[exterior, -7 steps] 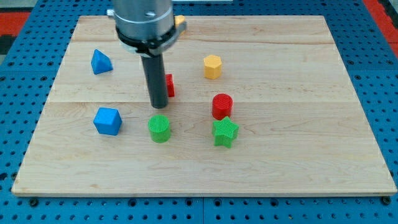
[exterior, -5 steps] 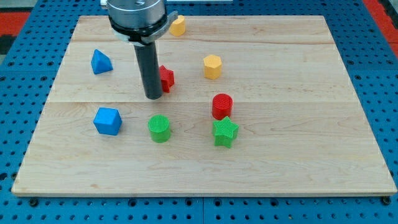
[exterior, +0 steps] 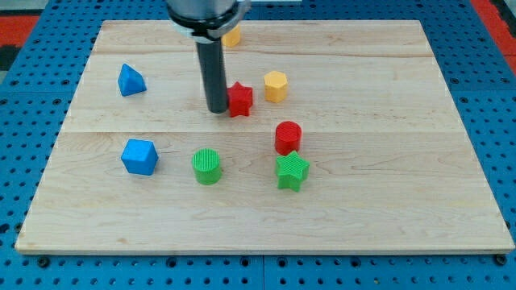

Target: Place the red star diagonally to the red circle

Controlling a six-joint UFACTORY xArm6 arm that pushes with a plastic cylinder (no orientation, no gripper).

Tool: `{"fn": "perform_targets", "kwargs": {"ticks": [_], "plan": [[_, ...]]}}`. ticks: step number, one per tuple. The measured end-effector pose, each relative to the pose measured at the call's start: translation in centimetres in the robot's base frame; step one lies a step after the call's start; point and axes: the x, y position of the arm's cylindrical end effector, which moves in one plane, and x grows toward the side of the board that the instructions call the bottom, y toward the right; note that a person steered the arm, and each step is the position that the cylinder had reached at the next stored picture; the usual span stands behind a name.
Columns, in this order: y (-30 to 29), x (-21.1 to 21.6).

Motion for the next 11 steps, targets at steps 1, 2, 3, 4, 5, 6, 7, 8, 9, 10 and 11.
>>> {"fn": "perform_targets", "kwargs": {"ticks": [1, 2, 3, 4, 5, 6, 7, 8, 9, 10, 11], "plan": [[-2.6, -2.2], [-5.7, -4.7], [-2.8, -4.7], [-1.2, -5.2], [2.9, -4.5], [3.6, -2.8], [3.8, -1.9], [7.2, -1.9], [9.7, -1.9], [12.2, -2.1], [14.7, -4.3]]}}
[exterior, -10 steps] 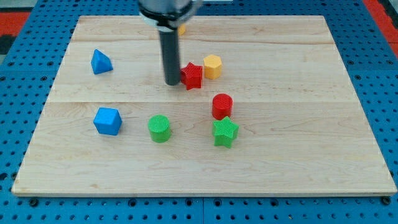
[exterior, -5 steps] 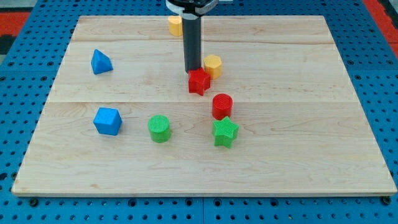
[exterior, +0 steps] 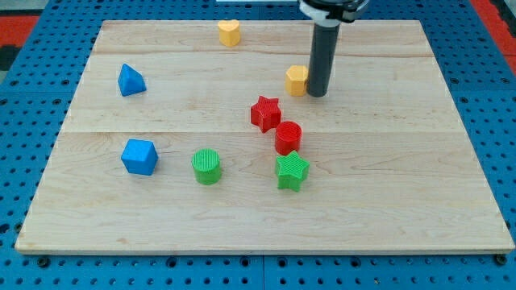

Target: Place the red star diagonally to the red circle

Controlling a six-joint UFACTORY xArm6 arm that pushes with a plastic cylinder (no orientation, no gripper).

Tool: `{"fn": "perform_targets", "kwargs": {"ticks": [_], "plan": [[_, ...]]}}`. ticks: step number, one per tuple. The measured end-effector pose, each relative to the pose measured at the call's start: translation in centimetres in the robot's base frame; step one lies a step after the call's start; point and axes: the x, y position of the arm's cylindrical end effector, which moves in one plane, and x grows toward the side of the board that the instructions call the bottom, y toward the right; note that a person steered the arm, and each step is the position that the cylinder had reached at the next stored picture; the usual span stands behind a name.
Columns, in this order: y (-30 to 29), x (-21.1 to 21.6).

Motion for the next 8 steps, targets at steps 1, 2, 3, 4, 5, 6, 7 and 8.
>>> {"fn": "perform_targets", "kwargs": {"ticks": [1, 2, 3, 4, 5, 6, 7, 8], "plan": [[-0.5, -2.9], [-2.5, -5.5], [-3.2, -7.2], [-3.2, -8.0], [-2.6, -8.0], [-2.6, -8.0], [-7.6, -7.8], [-14.1, -8.0]]}}
